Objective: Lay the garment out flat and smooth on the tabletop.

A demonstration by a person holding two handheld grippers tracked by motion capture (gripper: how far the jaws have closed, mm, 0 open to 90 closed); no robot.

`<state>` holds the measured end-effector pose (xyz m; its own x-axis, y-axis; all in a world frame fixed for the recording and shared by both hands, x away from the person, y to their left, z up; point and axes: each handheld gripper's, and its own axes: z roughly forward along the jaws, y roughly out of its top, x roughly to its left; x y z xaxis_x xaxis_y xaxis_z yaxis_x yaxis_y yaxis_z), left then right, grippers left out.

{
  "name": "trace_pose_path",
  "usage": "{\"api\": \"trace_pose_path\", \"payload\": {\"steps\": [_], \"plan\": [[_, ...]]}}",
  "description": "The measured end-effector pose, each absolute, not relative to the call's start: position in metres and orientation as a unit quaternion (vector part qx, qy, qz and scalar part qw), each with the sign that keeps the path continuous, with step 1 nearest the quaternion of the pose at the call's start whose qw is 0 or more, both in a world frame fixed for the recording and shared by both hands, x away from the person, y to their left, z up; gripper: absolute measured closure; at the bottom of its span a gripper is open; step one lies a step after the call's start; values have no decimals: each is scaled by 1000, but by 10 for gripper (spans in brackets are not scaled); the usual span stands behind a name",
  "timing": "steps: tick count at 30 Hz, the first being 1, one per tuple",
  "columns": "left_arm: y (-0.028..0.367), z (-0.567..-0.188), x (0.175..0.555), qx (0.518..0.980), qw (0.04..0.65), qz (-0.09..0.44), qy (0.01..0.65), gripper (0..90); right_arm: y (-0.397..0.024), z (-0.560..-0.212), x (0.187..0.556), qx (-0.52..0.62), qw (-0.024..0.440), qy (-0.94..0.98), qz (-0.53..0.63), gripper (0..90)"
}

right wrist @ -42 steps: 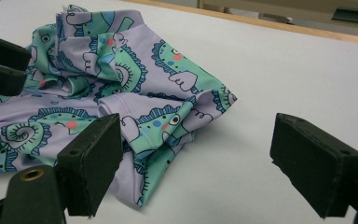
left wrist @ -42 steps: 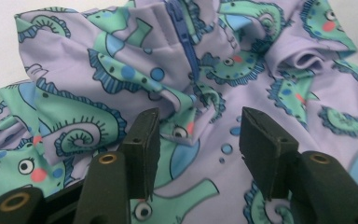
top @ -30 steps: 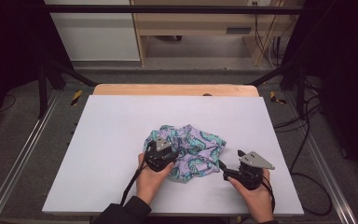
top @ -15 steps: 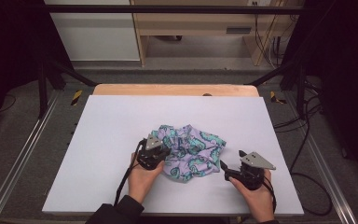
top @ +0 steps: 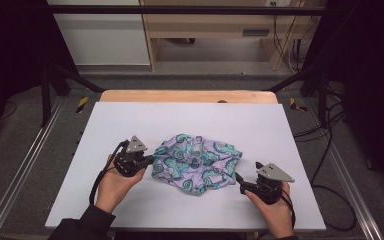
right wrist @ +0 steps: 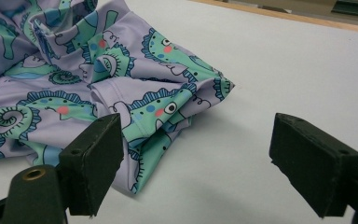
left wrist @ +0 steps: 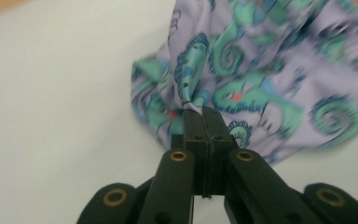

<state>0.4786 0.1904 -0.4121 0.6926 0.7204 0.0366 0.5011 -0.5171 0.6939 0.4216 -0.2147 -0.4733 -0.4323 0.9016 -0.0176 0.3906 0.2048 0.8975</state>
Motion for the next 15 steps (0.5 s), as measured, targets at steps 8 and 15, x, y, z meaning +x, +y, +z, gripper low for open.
{"api": "trace_pose_path", "payload": {"steps": [8,15], "plan": [[190,-449,479,863,327,138,359,900,-215,-475,422,450,286,722,441,178],[190,-457,475,864,330,140,353,890,-214,-475,422,449,286,724,439,177]]}}
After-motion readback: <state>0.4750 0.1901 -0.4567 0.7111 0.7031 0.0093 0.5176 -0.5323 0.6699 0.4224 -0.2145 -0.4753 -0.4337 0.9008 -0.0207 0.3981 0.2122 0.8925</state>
